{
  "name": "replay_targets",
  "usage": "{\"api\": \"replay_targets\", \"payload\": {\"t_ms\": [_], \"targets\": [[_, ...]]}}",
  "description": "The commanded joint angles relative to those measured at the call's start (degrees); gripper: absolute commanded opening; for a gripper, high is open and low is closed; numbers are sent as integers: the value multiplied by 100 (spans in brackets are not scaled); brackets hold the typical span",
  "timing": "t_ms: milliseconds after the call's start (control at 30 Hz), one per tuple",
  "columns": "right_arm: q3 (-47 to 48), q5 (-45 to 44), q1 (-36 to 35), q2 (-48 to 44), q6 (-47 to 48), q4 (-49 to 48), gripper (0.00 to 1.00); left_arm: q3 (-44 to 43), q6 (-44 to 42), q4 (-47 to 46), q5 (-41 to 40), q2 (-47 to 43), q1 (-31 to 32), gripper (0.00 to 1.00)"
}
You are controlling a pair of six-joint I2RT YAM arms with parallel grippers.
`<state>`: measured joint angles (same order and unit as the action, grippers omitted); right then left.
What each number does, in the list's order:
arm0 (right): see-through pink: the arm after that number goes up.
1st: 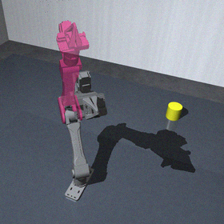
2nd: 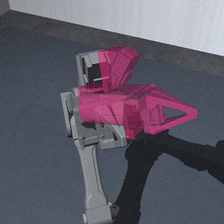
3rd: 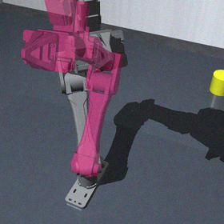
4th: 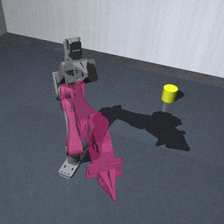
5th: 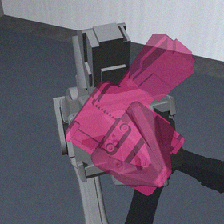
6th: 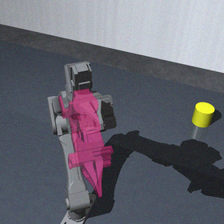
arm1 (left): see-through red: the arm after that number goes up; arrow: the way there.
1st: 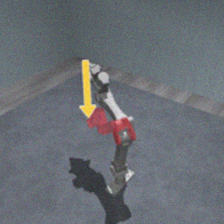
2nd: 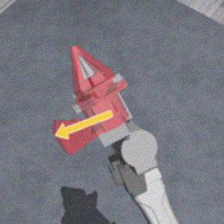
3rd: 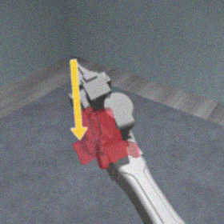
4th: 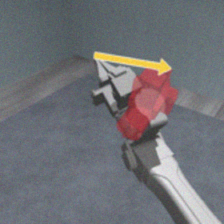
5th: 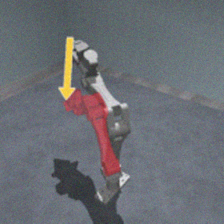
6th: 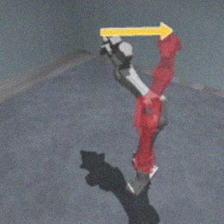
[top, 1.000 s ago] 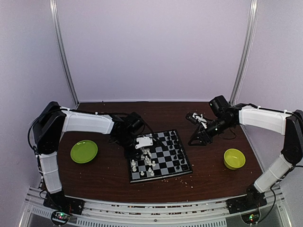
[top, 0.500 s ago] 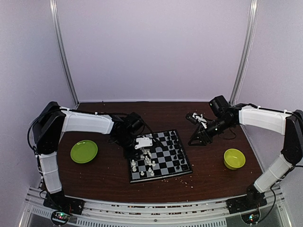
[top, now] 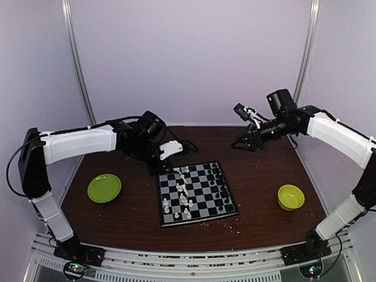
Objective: Set up the chess pieces on the board
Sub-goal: Pass from the left arm to the right
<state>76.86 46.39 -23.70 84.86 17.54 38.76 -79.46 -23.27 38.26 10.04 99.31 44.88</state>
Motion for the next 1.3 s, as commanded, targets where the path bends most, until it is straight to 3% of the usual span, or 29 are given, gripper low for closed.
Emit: {"api": "replay_targets", "payload": {"t_ms": [0,133,267,500,833,900,1100,1267], "targets": [[671,-20,14,52,-861,84,50,-26,1013,-1337,1124,-446,8,15],[1178,-62,-223,396,-1379,56,55,237,1842,-2550,1708,-604,31,15],[1362,140,-608,697,-1702,-14,57,432,2265,-3246,1775,-673,89,15],[1509,411,-1080,1172,-2025,-235,54,452,2415,-3501,1777,-679,181,16],[1600,833,-1212,1470,-2587,-651,47,285,2405,-3401,1844,-521,245,16],[1575,834,-1223,1483,-2622,-717,43,274,2383,-3373,1842,-501,256,16],[1471,943,-1263,1520,-2725,-862,19,273,2364,-3354,1760,-474,262,16],[1373,931,-1321,1483,-2781,-949,10,264,2396,-3333,1525,-474,259,17]]}}
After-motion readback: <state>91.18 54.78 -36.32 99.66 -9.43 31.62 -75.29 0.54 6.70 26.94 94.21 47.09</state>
